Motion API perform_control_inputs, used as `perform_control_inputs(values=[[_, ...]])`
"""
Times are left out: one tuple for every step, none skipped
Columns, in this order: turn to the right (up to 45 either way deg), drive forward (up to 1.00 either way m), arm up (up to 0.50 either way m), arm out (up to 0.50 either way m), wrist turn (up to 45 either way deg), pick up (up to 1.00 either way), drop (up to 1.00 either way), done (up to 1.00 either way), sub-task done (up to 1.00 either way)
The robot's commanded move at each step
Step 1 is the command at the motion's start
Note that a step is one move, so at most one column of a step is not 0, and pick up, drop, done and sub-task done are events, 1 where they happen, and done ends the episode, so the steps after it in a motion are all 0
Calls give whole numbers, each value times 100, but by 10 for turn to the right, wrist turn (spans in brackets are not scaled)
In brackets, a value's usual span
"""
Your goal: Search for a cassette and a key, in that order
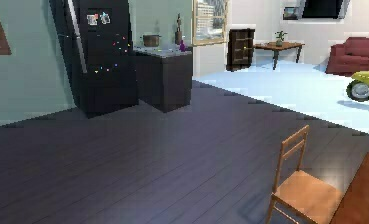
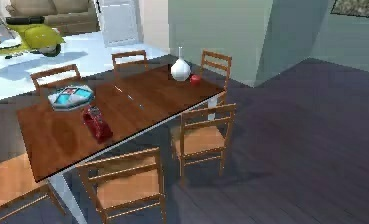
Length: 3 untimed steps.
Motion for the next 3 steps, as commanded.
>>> perform_control_inputs(values=[[0, 100, 0, 0, 0, 0, 0, 0, 0], [60, 0, 0, 0, 0, 0, 0, 0, 0], [0, 30, 0, 0, 0, 0, 0, 0, 0]])
